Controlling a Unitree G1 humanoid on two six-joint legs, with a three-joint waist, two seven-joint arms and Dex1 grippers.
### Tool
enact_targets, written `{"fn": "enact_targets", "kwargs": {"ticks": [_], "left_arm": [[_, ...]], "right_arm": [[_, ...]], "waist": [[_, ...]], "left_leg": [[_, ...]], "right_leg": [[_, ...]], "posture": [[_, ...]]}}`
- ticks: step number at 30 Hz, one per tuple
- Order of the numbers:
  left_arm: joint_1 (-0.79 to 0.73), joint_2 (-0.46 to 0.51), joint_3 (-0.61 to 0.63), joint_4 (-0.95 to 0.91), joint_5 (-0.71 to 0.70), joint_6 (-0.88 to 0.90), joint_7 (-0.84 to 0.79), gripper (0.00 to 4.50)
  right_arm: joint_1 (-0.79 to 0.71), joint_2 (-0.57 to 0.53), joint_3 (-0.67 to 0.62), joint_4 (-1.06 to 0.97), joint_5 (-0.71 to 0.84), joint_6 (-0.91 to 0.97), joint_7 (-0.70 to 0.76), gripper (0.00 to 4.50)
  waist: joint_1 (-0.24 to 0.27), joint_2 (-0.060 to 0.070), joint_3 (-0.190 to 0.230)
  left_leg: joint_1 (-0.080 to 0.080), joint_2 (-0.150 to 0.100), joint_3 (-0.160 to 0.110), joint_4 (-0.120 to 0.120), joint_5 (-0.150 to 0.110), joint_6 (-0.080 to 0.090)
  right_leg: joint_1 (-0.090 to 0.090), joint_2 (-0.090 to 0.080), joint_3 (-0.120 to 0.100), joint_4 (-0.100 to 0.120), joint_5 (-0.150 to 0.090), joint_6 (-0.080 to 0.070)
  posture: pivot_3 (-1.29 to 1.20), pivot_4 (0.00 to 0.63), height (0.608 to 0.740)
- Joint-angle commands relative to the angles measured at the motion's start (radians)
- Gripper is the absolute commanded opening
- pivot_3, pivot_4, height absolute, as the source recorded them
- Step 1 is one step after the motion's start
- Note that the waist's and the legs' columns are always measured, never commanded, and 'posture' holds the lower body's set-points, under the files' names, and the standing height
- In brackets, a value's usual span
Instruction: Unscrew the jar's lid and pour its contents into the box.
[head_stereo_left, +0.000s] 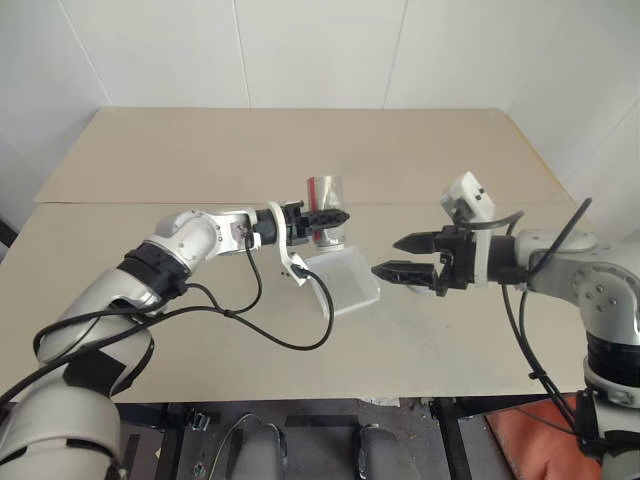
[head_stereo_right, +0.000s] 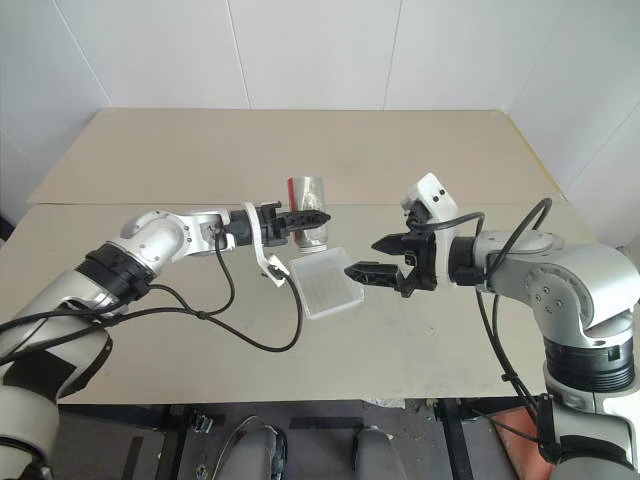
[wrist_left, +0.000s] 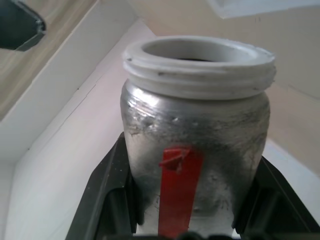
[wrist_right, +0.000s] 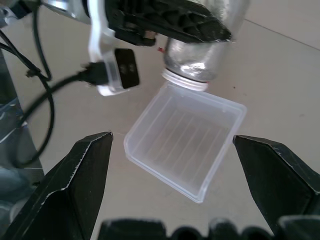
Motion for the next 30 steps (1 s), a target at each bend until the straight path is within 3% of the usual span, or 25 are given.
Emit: {"fn": "enact_targets", "kwargs": {"ticks": [1,8,11,16,19,22,27,30], "left_arm": [[-0.013,-0.003,-0.009,-0.045,0.025,0.067,0.046,1.92],[0.026,0.015,-0.001,-0.079,-0.021,0.051,0.036,1.92],[0.043,0.012,0.049,-0.064,-0.126,0.025,-0.015,1.92],[0.144,-0.03,0.264,-0.014,-0.61,-0.001,-0.307,1.92],[0.224,-0.077,0.432,-0.056,-0.947,0.098,-0.54,1.92],[0.335,-0.183,0.637,-0.217,-1.364,0.449,-0.817,1.92],[0.454,-0.246,0.814,-0.394,-1.65,0.791,-0.948,1.92],[0.51,-0.272,0.874,-0.428,-1.748,0.866,-0.973,1.92]], "right_arm": [[-0.015,0.005,-0.045,-0.032,0.032,-0.011,-0.012,4.47],[0.005,0.004,-0.054,-0.057,0.045,-0.019,-0.032,4.47],[0.013,0.004,-0.053,-0.064,0.047,-0.027,-0.039,4.47],[0.028,-0.003,-0.055,-0.079,0.033,-0.071,-0.036,4.47],[0.044,-0.021,-0.051,-0.08,0.023,-0.101,-0.02,4.47],[0.051,-0.03,-0.035,-0.077,0.012,-0.132,-0.009,4.47],[0.034,-0.019,-0.028,-0.068,0.01,-0.145,-0.012,4.47],[0.028,-0.016,-0.029,-0.067,0.017,-0.149,-0.011,4.47]], "waist": [[0.001,0.0,0.0],[0.001,0.0,0.0],[0.003,0.0,0.0],[0.0,0.0,0.0],[-0.001,0.0,0.0],[-0.003,0.0,0.0],[-0.014,0.0,0.0],[-0.019,0.0,0.0]], "left_leg": [[0.0,0.0,0.0,0.0,0.0,0.0],[0.0,0.0,0.0,0.0,0.0,0.0],[0.0,-0.001,0.0,0.0,0.0,0.0],[0.0,0.0,0.0,0.001,0.0,0.0],[0.0,0.0,0.0,0.002,0.0,0.0],[0.0,0.0,0.0,0.004,0.0,0.0],[0.001,0.001,-0.002,0.008,0.0,0.0],[0.001,0.0,-0.003,0.009,0.0,0.0]], "right_leg": [[0.0,0.0,0.0,0.0,0.0,0.0],[0.0,-0.001,0.0,0.0,0.0,0.0],[0.0,-0.001,0.0,0.0,0.0,0.0],[0.0,-0.001,0.0,0.0,0.0,0.0],[0.0,-0.001,0.0,0.0,0.0,0.0],[0.001,-0.001,-0.001,0.001,0.0,0.0],[0.004,0.0,-0.001,0.0,0.0,0.0],[0.005,0.0,-0.001,0.0,0.0,0.0]], "posture": [[0.0,0.15,0.74],[0.0,0.15,0.74],[0.0,0.15,0.74],[0.0,0.15,0.74],[0.0,0.15,0.74],[0.0,0.15,0.74],[0.0,0.15,0.74],[0.0,0.15,0.74]]}}
